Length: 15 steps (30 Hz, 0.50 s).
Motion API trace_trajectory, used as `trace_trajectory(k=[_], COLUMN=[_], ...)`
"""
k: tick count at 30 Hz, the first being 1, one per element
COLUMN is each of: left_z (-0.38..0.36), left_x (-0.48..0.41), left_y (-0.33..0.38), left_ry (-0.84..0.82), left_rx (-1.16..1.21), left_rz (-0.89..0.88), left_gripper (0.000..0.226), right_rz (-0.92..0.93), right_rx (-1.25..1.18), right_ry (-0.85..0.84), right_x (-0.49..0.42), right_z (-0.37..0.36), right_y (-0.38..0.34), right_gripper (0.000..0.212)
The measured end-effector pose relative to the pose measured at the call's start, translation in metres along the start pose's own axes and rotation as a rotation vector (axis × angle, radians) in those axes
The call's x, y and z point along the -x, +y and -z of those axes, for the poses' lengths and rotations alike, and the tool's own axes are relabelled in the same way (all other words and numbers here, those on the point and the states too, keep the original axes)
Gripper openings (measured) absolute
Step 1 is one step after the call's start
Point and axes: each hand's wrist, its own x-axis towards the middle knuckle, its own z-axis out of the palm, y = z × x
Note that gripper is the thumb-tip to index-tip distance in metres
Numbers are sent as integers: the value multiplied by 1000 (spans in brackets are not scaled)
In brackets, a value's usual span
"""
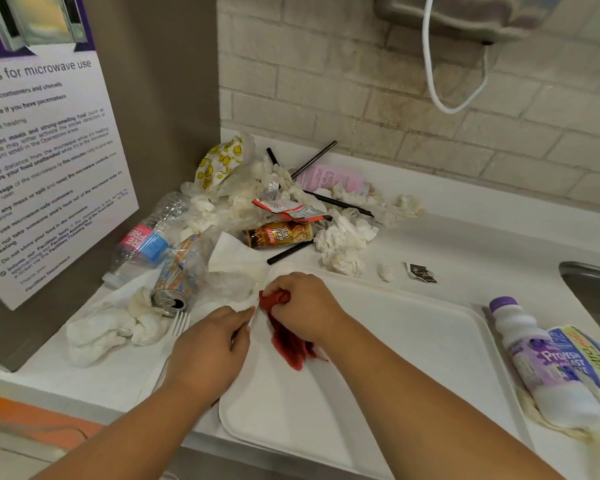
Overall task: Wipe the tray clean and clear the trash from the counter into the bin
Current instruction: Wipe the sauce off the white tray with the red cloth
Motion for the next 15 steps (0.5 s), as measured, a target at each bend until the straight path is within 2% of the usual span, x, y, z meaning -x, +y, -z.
trace_trajectory(k=[3,7,11,15], left_z=[0,1,3,3], left_x=[1,1,1,1], left_y=[1,2,4,4], left_ry=[-10,-9,-22,-28], left_rx=[2,7,14,20], left_rz=[9,19,28,29], left_gripper=[34,35,36,37], right_rz=[-48,48,51,-31], right_rx=[106,170,-21,-199], right_ry=[61,-16,-130,62], right_x=[-7,5,16,29], right_z=[4,-4,10,40], right_y=[4,-2,0,13], right_gripper=[41,39,36,40])
